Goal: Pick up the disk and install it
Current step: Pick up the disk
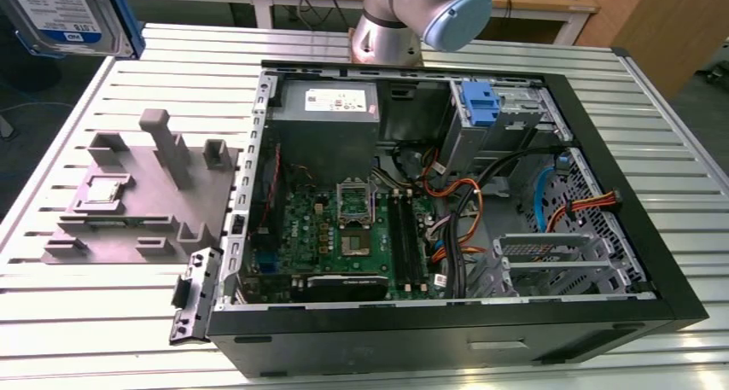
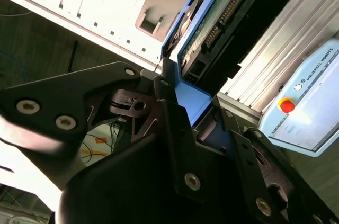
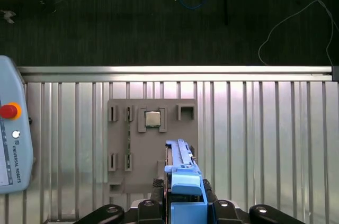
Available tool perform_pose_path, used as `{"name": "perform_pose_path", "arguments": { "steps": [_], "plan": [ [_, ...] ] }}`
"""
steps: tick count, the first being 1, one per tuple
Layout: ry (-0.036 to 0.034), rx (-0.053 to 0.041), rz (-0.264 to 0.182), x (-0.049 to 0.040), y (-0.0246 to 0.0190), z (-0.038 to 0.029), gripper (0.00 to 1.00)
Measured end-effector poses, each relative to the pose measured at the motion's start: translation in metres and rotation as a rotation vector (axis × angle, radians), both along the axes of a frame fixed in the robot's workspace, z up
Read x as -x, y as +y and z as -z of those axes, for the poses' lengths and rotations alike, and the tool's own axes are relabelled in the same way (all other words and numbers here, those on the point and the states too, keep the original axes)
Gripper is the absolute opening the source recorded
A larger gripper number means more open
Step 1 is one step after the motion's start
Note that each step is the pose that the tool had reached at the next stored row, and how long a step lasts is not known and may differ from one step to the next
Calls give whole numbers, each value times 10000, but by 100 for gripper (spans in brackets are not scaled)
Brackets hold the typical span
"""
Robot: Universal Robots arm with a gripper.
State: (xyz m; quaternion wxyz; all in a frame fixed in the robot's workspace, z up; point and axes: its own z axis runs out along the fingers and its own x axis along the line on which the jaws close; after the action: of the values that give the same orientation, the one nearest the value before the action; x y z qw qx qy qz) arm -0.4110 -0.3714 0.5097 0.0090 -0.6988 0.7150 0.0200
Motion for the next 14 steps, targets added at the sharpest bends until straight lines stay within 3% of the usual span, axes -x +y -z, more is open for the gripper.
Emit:
{"name": "perform_pose_path", "arguments": {
  "steps": [14],
  "plan": [
    [0, 2, 0, -68, 0, 0, 36]
  ]
}}
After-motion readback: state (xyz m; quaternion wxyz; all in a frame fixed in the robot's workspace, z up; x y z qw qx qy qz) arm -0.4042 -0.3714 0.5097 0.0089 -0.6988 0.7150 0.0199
